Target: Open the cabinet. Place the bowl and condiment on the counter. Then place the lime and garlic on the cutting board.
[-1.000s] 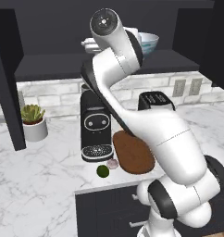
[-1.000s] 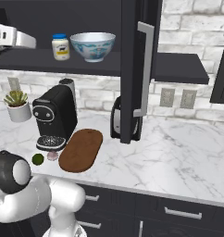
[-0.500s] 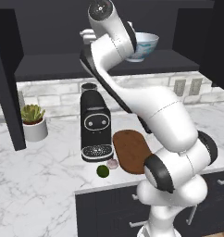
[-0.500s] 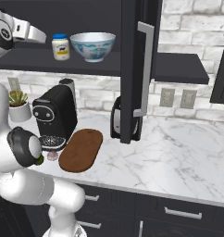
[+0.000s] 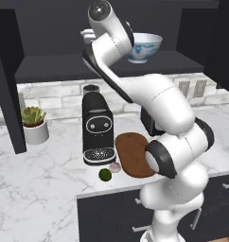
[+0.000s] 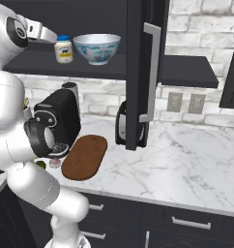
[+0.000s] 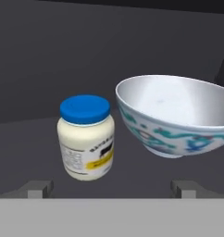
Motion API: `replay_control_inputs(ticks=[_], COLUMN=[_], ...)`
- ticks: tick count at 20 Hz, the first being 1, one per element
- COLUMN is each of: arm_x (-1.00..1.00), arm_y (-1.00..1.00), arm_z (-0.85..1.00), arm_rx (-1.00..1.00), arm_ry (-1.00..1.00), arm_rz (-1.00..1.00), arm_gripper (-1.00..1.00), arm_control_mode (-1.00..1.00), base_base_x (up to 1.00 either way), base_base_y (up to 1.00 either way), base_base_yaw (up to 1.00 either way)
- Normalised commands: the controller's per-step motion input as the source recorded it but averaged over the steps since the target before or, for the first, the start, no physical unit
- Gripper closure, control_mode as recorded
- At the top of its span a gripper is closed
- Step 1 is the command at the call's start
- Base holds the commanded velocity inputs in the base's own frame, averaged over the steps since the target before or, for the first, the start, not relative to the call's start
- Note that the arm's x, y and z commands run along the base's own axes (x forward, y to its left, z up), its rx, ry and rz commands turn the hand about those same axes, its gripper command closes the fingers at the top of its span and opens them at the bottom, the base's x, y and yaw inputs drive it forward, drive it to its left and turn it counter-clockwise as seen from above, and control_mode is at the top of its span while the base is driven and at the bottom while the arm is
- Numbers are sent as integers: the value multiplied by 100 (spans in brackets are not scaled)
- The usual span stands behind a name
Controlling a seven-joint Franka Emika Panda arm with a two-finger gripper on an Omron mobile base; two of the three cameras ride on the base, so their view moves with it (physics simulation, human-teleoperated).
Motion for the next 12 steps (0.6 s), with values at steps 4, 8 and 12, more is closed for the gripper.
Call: replay_control_inputs(ticks=[4, 8, 12], arm_x=[46, 47, 43], arm_y=[0, 0, 0], arm_z=[-1, -3, -10], arm_rx=[0, 0, 0], arm_ry=[0, 0, 0], arm_rz=[0, 0, 0], arm_gripper=[-100, -100, -100], arm_control_mode=[-100, -100, -100], base_base_x=[0, 0, 0], base_base_y=[0, 0, 0], base_base_yaw=[0, 0, 0])
